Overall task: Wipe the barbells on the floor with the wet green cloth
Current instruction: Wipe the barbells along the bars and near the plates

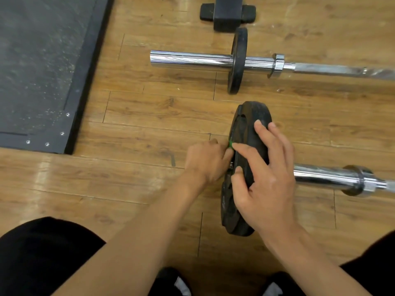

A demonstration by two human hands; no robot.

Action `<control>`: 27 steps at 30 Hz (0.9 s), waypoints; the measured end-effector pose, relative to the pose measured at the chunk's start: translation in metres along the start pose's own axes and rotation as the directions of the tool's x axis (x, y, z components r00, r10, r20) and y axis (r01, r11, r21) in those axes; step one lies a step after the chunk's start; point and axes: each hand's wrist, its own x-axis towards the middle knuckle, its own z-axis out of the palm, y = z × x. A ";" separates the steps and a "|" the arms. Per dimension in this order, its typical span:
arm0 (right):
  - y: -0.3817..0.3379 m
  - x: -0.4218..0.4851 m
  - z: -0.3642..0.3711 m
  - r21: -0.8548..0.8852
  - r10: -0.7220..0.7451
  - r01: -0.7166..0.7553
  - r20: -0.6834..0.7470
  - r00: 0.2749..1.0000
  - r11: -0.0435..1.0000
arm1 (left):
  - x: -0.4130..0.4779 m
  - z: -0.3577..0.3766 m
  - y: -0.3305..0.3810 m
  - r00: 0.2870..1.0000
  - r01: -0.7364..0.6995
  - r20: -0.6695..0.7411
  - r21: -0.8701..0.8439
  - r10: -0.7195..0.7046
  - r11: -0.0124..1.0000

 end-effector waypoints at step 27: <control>0.090 0.032 -0.125 -0.135 0.248 -0.232 0.115 0.962 0.963 | -0.047 -0.132 0.067 0.845 -0.268 -0.535 -0.407 0.010 0.873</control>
